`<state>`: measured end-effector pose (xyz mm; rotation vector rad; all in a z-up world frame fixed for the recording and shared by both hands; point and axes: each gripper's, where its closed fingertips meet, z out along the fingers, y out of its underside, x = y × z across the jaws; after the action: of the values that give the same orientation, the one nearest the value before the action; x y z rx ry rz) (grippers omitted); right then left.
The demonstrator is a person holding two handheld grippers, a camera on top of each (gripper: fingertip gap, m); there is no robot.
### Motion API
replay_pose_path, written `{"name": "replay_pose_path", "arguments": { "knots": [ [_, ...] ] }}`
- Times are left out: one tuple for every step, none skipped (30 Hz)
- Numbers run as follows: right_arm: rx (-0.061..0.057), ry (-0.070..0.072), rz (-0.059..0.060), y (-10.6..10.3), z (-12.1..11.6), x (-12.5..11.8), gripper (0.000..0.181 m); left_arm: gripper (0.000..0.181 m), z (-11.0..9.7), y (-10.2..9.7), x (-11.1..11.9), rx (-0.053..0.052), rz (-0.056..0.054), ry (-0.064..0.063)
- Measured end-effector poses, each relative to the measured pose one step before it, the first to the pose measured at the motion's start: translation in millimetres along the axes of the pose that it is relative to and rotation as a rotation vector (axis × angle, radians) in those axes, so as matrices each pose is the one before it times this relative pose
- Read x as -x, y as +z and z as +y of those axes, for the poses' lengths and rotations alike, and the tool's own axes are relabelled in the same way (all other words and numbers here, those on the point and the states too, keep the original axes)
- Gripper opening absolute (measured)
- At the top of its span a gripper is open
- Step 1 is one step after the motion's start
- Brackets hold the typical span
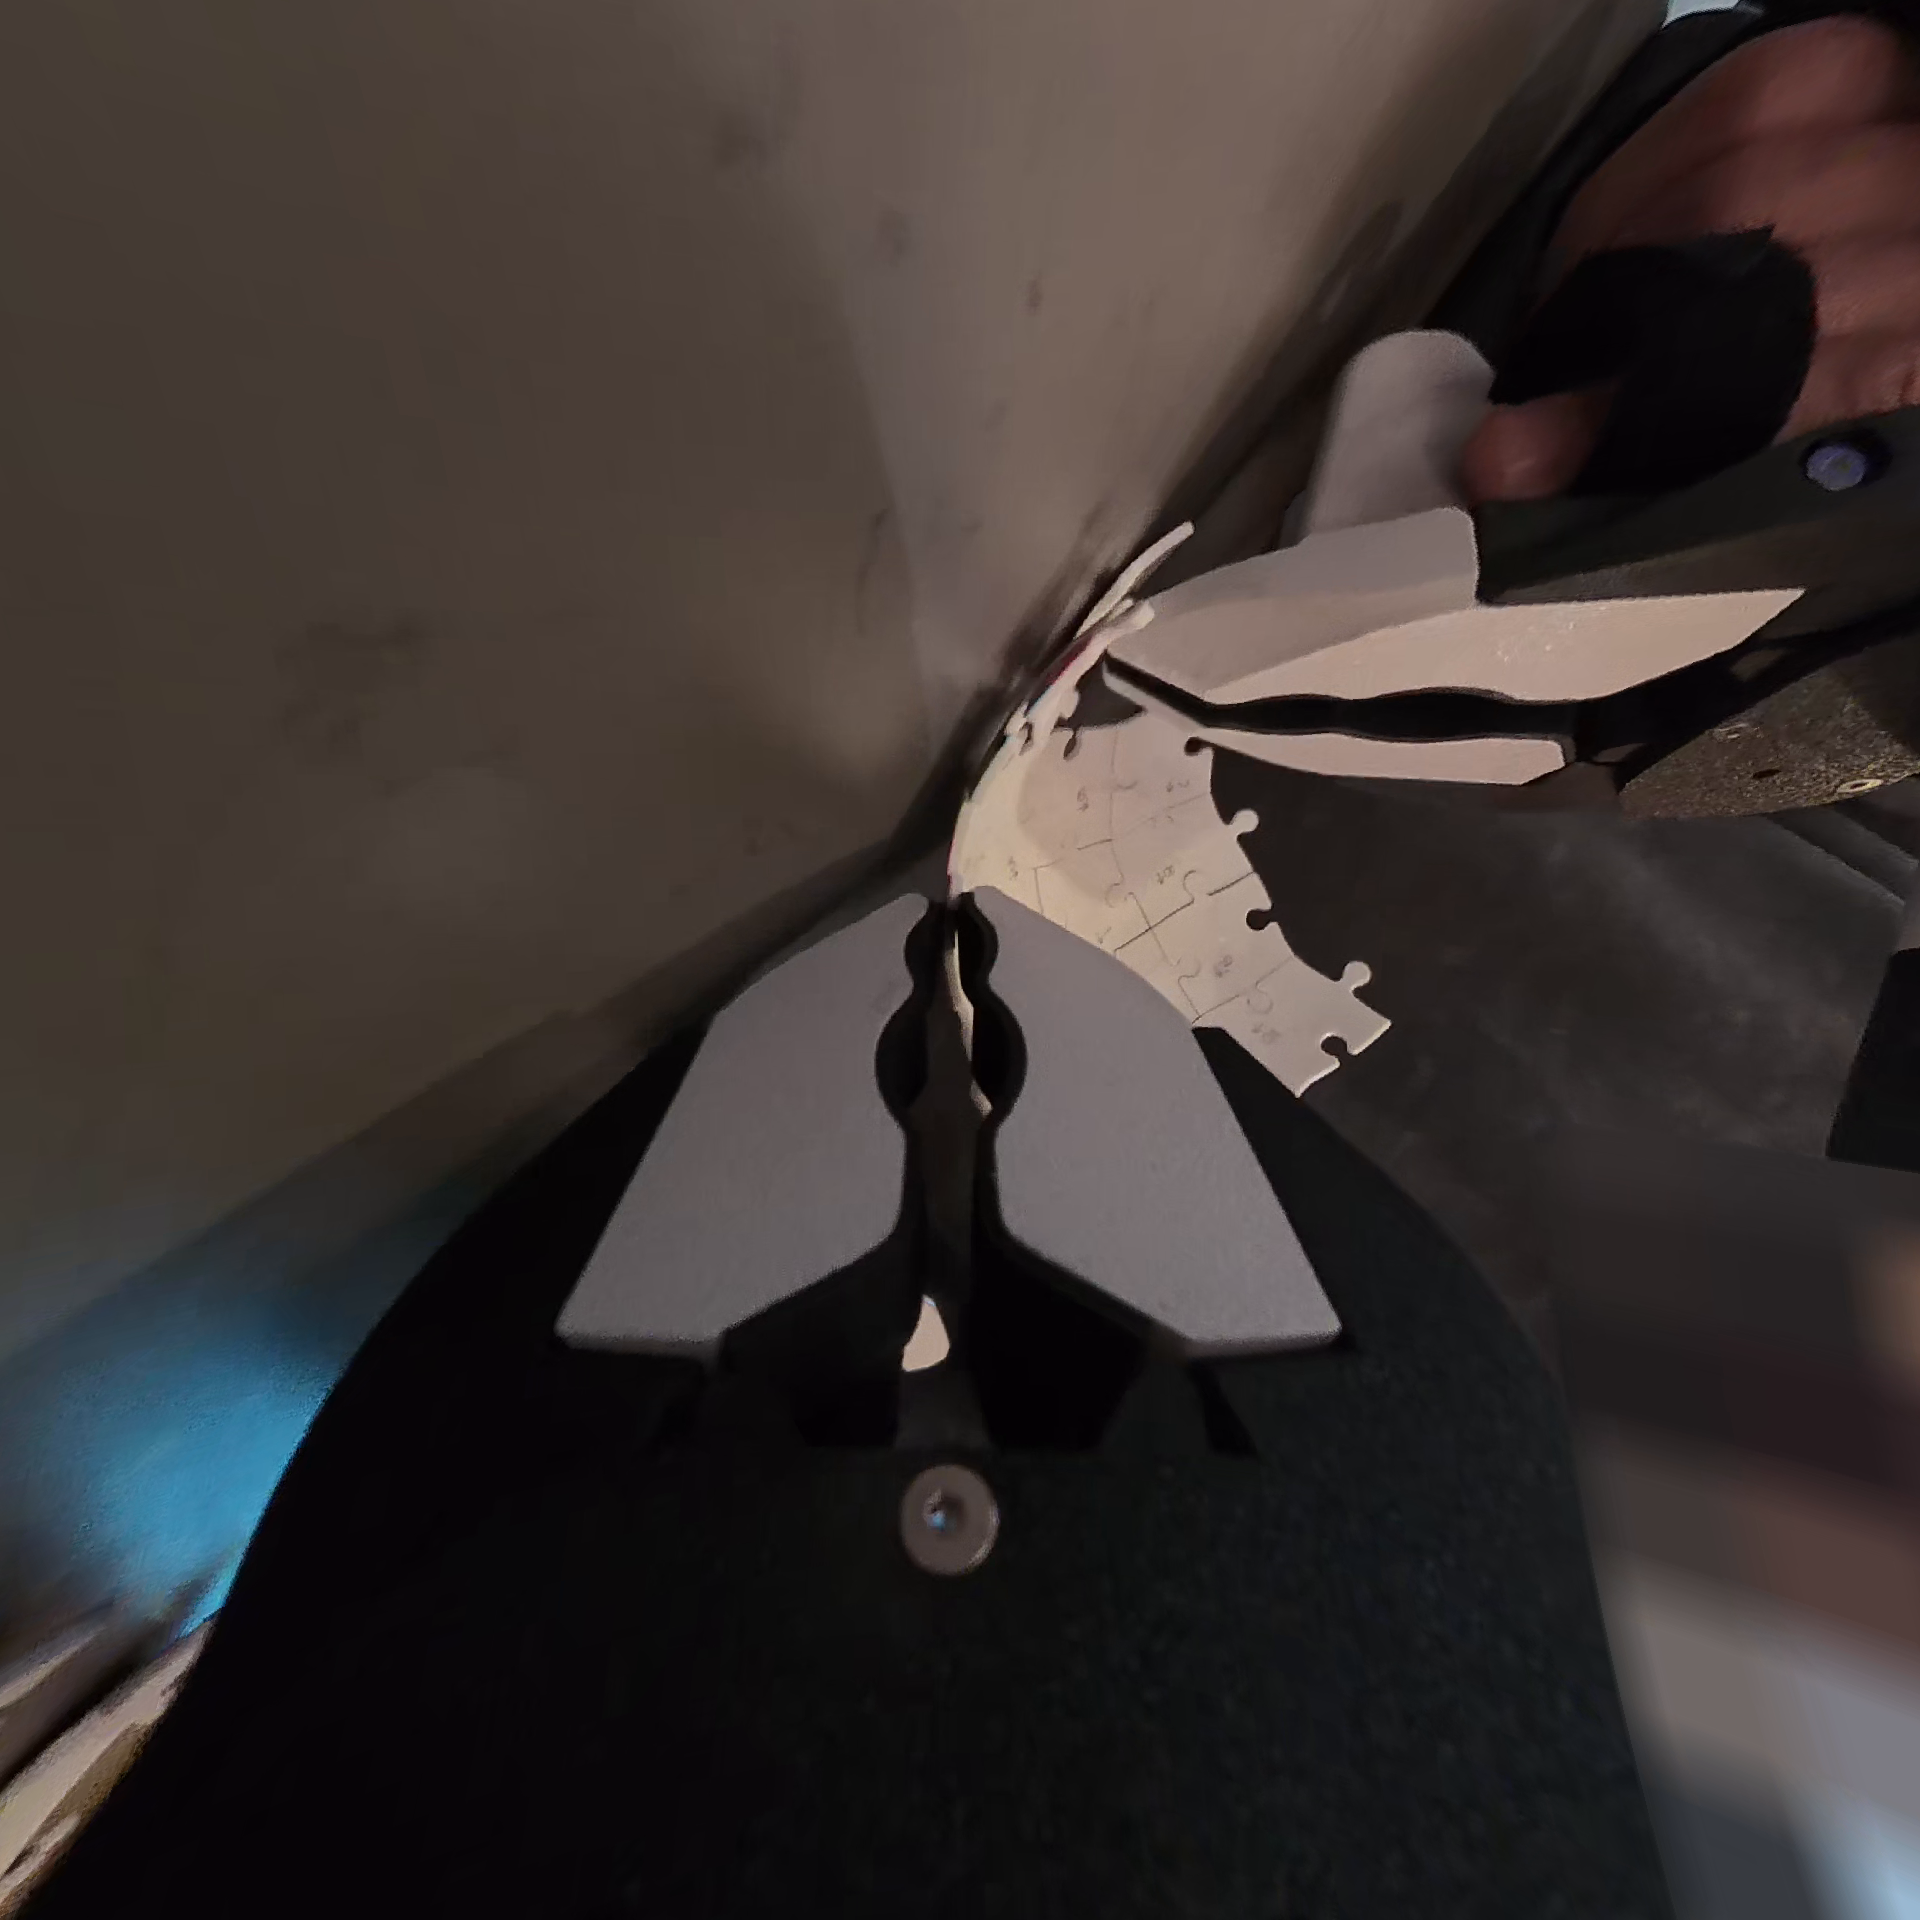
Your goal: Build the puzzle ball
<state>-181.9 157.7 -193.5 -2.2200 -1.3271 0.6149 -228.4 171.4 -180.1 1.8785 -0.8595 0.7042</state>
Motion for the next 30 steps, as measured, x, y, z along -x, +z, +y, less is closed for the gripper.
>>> {"name": "replay_pose_path", "arguments": {
  "knots": [
    [0.0031, -0.0203, -0.0052, 0.04, 0.12, 0.29, 0.0, 0.002, 1.31, -0.04, 0.56, 0.0141, -0.0055, -0.0027],
    [0.0054, -0.0238, -0.005, 0.0, 0.08, 0.06, 0.0, 0.002, 1.78, -0.19, 1.1, 0.019, -0.0069, -0.0056],
    [0.005, -0.0258, -0.0051, 0.06, 0.0, 0.13, 0.0, 0.002, 1.17, -0.51, 1.72, 0.0163, -0.0109, -0.0073],
    [0.001, -0.0233, -0.0055, 0.21, -0.06, 0.14, 0.0, 0.002, 0.69, -0.66, 1.55, 0.0142, -0.0104, -0.0072],
    [-0.001, -0.0173, -0.0087, 0.14, -0.17, 0.24, 0.0, 0.002, 0.78, -0.73, 0.67, 0.0145, -0.0078, -0.0043],
    [-0.0018, -0.0137, -0.0099, 0.02, -0.12, 0.15, 0.0, 0.002, 0.34, -1.1, 0.31, 0.0111, -0.0077, -0.0019],
    [0.0003, -0.0203, -0.0079, -0.06, 0.2, 0.37, 0.0, 0.002, -0.01, -1.19, 0.26, 0.0086, -0.0083, -0.0017],
    [-0.0019, -0.0327, -0.0009, -0.01, 0.2, -0.06, 0.0, 0.002, -0.06, -1.06, -0.12, 0.0086, -0.0067, -0.0006],
    [-0.0021, -0.0276, -0.0039, -0.04, 0.16, 0.58, 0.0, 0.002, -0.43, -1.1, -0.23, 0.0075, -0.0046, -0.0004],
    [-0.0011, -0.025, -0.0087, -0.14, 0.27, 1.18, 0.0, 0.002, -0.42, -1.08, -0.16, 0.007, -0.0049, -0.0009],
    [-0.0043, -0.0194, -0.004, -0.04, 0.1, 0.1, 0.0, 0.002, -0.75, -0.98, -0.04, 0.0065, -0.0052, 0.0001],
    [-0.0038, -0.0115, -0.0063, -0.06, 0.08, 0.16, 0.0, 0.002, -0.64, -0.99, -0.33, 0.0077, -0.0038, -0.0002],
    [-0.0028, -0.0143, -0.0068, -0.11, 0.05, 0.37, 0.0, 0.002, -0.48, -0.72, -0.6, 0.0103, -0.0028, 0.0016],
    [-0.0011, -0.0162, -0.0066, -0.01, 0.15, 0.16, 0.0, 0.002, -0.57, -0.55, -0.67, 0.0091, -0.0032, 0.0039],
    [0.0004, -0.0223, -0.0085, -0.01, 0.06, 0.73, 0.0, 0.002, -1.18, -0.64, -0.6, 0.0056, -0.0049, 0.0029],
    [0.0013, -0.0222, -0.0065, 0.03, 0.03, 0.2, 0.0, 0.002, -1.15, -0.63, -0.55, 0.0052, -0.0053, 0.0019],
    [0.0024, -0.0162, -0.0101, -0.11, 0.08, -0.03, 0.0, 0.002, -0.85, -0.51, -0.7, 0.0072, -0.0045, 0.0026],
    [0.0039, -0.0161, -0.0109, -0.03, 0.05, 0.11, 0.0, 0.002, -0.69, -0.56, -0.49, 0.0067, -0.0051, 0.0014],
    [0.0051, -0.0142, -0.0081, 0.03, 0.01, -0.61, 0.0, 0.002, -0.53, -0.52, -0.25, 0.0072, -0.0074, 0.0002],
    [0.0063, -0.0121, -0.0001, 0.01, 0.08, -1.8, 0.0, 0.001, -0.31, -0.4, -0.21, 0.0081, -0.0078, 0.0002],
    [0.005, -0.0129, -0.0032, 0.13, -0.13, -0.76, 0.0, 0.001, -0.48, -0.18, -0.5, 0.0071, -0.0066, 0.0002],
    [0.0023, -0.0074, -0.0034, 0.34, -0.35, -0.44, 0.0, 0.002, -0.66, -0.01, -0.58, 0.0052, -0.0068, 0.0004],
    [0.0025, -0.0044, -0.004, 0.18, -0.3, -0.08, 0.0, 0.001, -0.75, 0.16, -0.61, 0.0048, -0.0069, 0.0016],
    [0.0009, -0.0086, -0.0003, 0.22, -0.27, 0.14, 0.0, 0.001, -0.33, 0.58, -0.72, 0.0065, -0.0077, 0.0045],
    [-0.0026, -0.0087, 0.0024, 0.22, -0.42, -0.12, 0.0, 0.001, -0.28, 0.71, -0.64, 0.0056, -0.0065, 0.0043],
    [-0.0058, -0.0042, 0.0047, 0.43, -0.47, -0.61, 0.0, 0.001, -0.29, 0.84, -0.18, 0.0035, -0.0058, 0.0007],
    [-0.0081, -0.0031, 0.0006, 0.15, -0.36, -0.01, 0.0, 0.001, -0.32, 0.95, -0.09, 0.0025, -0.0042, 0.0],
    [-0.0093, -0.0042, -0.001, 0.24, -0.38, 0.13, 0.0, 0.001, -0.6, 0.66, -0.23, -0.0002, -0.0014, 0.0005],
    [-0.0061, -0.0016, -0.0019, 0.07, -0.18, 0.02, 0.0, 0.001, -0.6, 0.3, -0.4, -0.0028, -0.0014, -0.0003],
    [-0.0016, -0.0025, -0.0014, -0.01, -0.06, 0.0, 0.0, 0.001, -0.38, -0.06, -0.46, -0.0011, -0.0023, 0.0012]
  ]
}}
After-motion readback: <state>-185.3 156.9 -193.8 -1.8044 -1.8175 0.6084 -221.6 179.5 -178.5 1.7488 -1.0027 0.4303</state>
